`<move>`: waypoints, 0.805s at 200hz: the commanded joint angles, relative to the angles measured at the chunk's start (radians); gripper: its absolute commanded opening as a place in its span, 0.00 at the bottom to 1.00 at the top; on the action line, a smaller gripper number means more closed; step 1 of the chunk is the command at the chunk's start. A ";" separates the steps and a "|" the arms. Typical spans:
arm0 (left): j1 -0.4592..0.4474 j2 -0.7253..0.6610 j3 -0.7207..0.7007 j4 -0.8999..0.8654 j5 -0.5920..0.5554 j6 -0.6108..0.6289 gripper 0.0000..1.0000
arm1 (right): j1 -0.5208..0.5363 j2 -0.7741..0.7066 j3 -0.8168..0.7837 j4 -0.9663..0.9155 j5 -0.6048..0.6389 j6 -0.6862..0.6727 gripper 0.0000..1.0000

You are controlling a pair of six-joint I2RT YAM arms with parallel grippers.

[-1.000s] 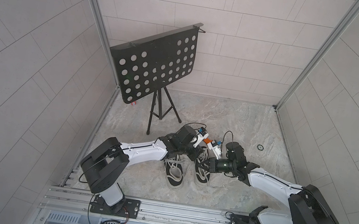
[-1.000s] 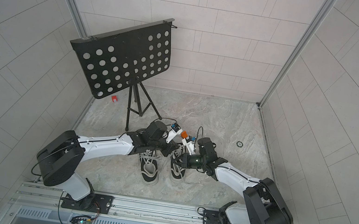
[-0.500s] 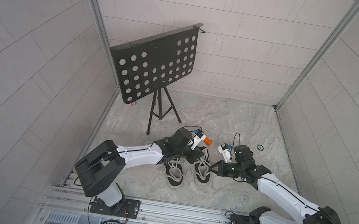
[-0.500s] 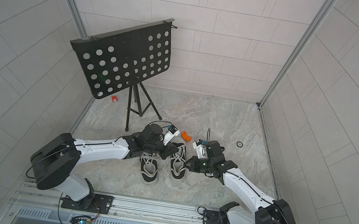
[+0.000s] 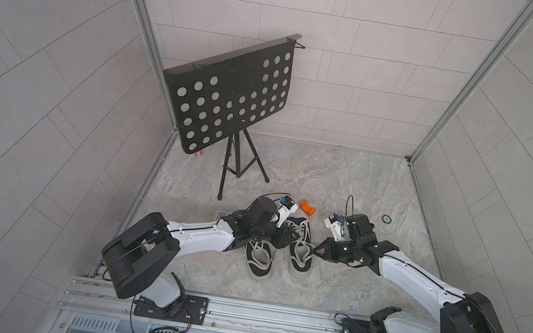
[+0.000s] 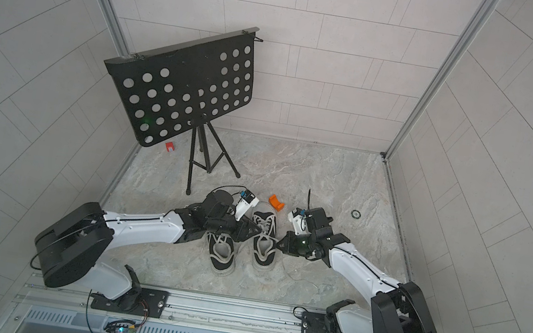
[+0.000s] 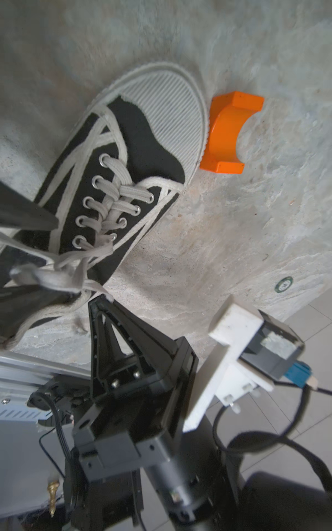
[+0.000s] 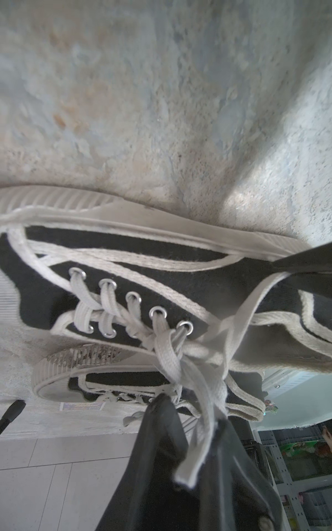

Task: Tie the shoes
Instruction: Cross the shoelace with the shoelace.

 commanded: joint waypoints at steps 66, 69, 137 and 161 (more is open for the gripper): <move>0.082 -0.073 -0.122 0.103 -0.091 -0.134 0.34 | -0.002 0.039 0.069 -0.029 0.016 -0.040 0.01; 0.082 -0.068 -0.122 0.103 -0.094 -0.137 0.33 | -0.002 0.040 0.070 -0.030 0.015 -0.041 0.01; 0.082 0.127 -0.028 0.158 0.073 -0.152 0.18 | -0.001 0.047 0.106 -0.039 0.003 -0.052 0.00; 0.082 0.161 -0.013 0.208 0.119 -0.170 0.15 | -0.001 0.051 0.115 -0.037 -0.005 -0.052 0.00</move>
